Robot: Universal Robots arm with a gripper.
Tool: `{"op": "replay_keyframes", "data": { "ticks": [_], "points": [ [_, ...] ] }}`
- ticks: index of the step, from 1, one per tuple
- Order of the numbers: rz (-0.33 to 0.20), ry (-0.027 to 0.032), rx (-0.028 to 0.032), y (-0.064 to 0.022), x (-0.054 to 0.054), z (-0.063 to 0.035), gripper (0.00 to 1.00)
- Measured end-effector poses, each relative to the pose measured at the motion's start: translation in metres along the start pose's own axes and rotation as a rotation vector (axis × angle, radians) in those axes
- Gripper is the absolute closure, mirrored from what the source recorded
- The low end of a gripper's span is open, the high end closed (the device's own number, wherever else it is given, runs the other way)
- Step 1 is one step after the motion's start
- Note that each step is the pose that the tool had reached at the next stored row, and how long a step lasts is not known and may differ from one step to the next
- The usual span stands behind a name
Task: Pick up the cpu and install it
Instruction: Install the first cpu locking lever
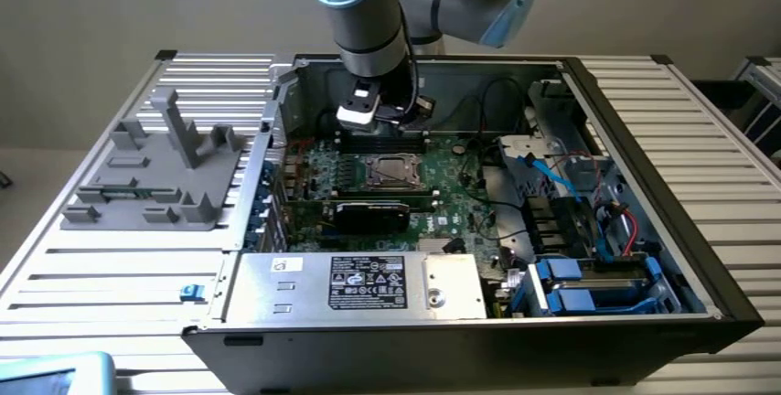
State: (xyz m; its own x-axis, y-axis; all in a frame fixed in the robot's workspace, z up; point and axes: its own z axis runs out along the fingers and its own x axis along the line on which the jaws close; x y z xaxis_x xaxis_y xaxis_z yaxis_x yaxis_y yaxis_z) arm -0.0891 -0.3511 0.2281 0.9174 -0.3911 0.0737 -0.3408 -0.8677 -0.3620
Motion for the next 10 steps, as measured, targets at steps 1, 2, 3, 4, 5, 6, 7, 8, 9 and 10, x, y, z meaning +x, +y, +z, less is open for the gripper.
{"op": "replay_keyframes", "data": {
  "ticks": [1,2,3,4,5,6,7,8,9,10],
  "points": [
    [0.002,-0.007,-0.0073,0.0003,-0.0007,-0.0002,0.89],
    [0.003,-0.013,-0.014,0.0005,-0.0013,-0.0003,0.89],
    [0.004,-0.0169,-0.02,0.0005,-0.0016,-0.0004,0.89],
    [0.004,-0.0192,-0.0257,0.0005,-0.0018,-0.0007,0.89],
    [0.004,-0.0204,-0.0318,0.0005,-0.0018,-0.001,0.89],
    [0.004,-0.0204,-0.0374,0.0002,-0.0018,-0.0017,0.89],
    [0.003,-0.0199,-0.0423,-0.0002,-0.0017,-0.0029,0.89],
    [0.002,-0.0191,-0.0462,-0.0009,-0.0016,-0.0046,0.89],
    [0.002,-0.0182,-0.0503,-0.0016,-0.0014,-0.0064,0.89],
    [0.001,-0.0172,-0.0544,-0.0023,-0.0013,-0.0082,0.89]
  ]
}}
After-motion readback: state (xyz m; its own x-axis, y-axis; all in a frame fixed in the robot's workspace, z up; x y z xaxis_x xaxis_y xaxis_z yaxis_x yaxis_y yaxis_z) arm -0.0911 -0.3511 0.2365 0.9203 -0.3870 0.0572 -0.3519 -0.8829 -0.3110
